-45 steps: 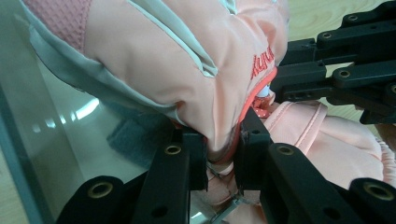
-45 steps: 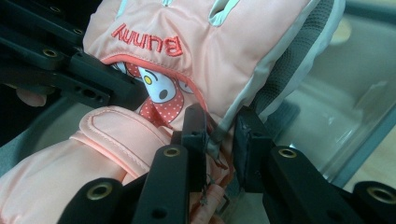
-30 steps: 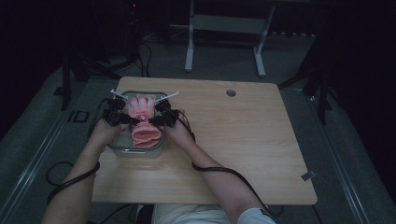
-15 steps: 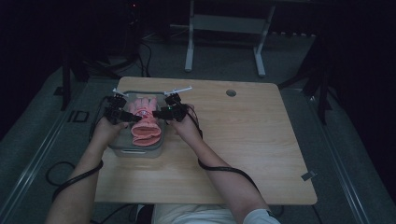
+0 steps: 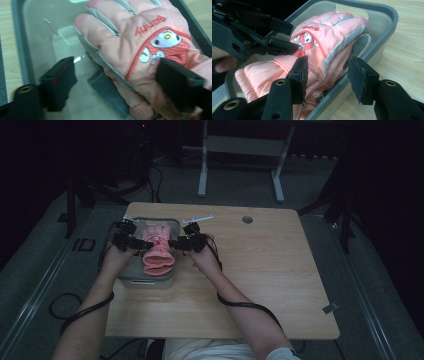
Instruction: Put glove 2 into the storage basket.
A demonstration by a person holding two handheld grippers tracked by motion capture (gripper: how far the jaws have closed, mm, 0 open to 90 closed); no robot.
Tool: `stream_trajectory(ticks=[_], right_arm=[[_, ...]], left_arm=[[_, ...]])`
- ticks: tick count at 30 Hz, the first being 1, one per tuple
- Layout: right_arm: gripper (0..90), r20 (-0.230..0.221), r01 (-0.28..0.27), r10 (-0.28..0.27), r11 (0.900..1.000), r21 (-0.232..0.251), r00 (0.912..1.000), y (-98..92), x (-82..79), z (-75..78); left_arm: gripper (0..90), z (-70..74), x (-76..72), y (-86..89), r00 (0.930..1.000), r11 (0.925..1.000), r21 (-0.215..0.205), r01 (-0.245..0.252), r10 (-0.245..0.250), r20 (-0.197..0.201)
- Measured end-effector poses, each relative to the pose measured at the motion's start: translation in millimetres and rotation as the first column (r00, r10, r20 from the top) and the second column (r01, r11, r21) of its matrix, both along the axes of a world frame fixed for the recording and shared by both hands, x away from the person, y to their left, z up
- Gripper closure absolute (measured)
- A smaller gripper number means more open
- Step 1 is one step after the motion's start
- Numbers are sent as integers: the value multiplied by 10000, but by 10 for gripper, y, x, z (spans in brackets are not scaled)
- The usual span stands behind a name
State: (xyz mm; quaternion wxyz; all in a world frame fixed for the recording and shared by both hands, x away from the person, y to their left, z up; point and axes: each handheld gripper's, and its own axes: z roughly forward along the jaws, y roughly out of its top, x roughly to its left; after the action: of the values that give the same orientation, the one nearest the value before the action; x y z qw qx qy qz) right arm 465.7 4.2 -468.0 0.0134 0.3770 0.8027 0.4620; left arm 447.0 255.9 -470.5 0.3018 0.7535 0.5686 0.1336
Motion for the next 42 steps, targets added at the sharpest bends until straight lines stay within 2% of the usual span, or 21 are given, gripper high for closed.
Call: stream_trajectory(ticks=[4,6,10,11,12,14,17,19,22,24,27,34,36,39,42], right_arm=[[500,59,83,-84,9999,107,9999,-62,0,23],[484,107,112,-114,9998,170,9999,-90,0,29],[458,194,63,-66,9998,195,9998,-110,-4,30],[445,252,43,-49,9997,221,9997,-114,-6,29],[390,390,-80,69,9996,274,9992,-121,-13,30],[375,628,-203,183,9993,313,9979,-127,-18,30],[367,573,-216,193,9990,383,9982,-139,-24,35],[364,437,-285,271,9990,331,9987,-144,-25,33],[335,459,-376,362,9988,298,9983,-147,-33,33],[264,545,-577,562,9980,247,9969,-158,-41,31],[228,647,-662,639,9972,337,9959,-166,-48,29],[222,836,-558,521,9975,436,9951,-202,-59,31],[221,1074,-531,497,9982,292,9930,-247,-77,43],[213,1140,-545,517,9983,220,9921,-309,-84,59],[212,1248,-502,481,9986,137,9910,-392,-90,68]], left_arm=[[116,8,-22,59,9997,9994,-332,-122,128,186],[75,16,-34,62,9995,9997,-251,-26,34,309],[73,42,-51,43,9989,10000,-91,12,-8,470],[73,69,-60,28,9983,9999,-58,115,-111,580],[58,77,-62,22,9980,9999,-22,140,-138,623],[25,87,-67,11,9971,9999,77,141,-146,744],[23,103,-77,21,9965,9999,105,116,-124,822],[23,124,-87,38,9959,10000,-14,75,-74,904],[23,162,-101,57,9945,9999,-166,14,4,1046],[23,240,-135,59,9908,9994,-353,34,14,1355],[22,293,-167,22,9884,9992,-331,244,-191,1504],[22,381,-250,-99,9813,9965,-516,657,-551,1845],[23,414,-295,-172,9763,9940,-579,930,-796,2010],[23,441,-347,-273,9706,9900,-646,1256,-1091,2146],[23,475,-410,-389,9595,9809,-840,1754,-1512,2375]])
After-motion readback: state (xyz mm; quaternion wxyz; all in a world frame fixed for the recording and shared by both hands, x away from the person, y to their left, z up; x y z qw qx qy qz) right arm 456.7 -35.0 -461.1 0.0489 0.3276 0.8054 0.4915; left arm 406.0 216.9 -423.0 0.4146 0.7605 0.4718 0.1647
